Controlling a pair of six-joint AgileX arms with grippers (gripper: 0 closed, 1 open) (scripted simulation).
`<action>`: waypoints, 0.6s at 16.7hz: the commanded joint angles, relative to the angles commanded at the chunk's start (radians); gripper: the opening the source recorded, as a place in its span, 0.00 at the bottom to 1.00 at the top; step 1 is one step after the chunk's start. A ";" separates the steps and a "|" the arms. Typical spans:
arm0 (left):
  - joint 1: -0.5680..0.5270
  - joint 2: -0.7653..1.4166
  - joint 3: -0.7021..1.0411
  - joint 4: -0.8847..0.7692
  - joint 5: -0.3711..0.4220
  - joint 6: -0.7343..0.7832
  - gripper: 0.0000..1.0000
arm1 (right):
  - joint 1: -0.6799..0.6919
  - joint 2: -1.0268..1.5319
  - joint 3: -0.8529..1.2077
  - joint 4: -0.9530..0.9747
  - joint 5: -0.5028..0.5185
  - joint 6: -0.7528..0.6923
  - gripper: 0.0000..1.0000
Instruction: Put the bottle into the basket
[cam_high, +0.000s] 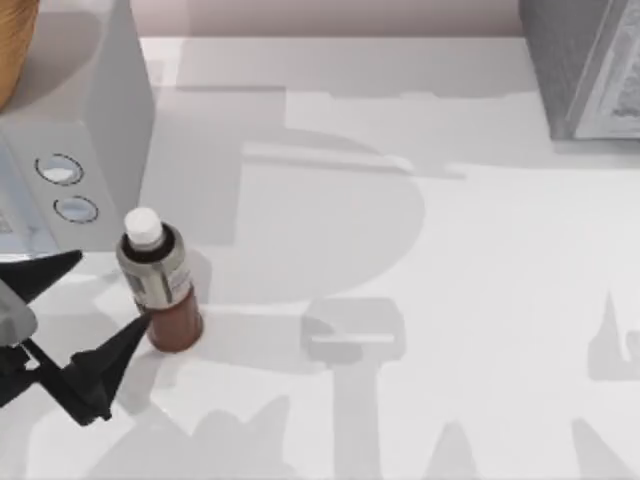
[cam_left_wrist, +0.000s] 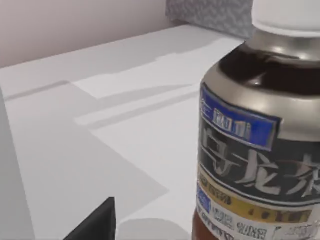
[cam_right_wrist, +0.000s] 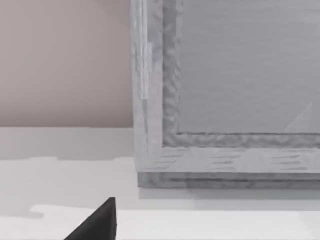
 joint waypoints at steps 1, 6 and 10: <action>0.002 0.041 0.001 0.037 0.025 0.005 1.00 | 0.000 0.000 0.000 0.000 0.000 0.000 1.00; 0.004 0.103 0.003 0.095 0.065 0.014 1.00 | 0.000 0.000 0.000 0.000 0.000 0.000 1.00; -0.002 0.102 0.003 0.093 0.060 0.012 1.00 | 0.000 0.000 0.000 0.000 0.000 0.000 1.00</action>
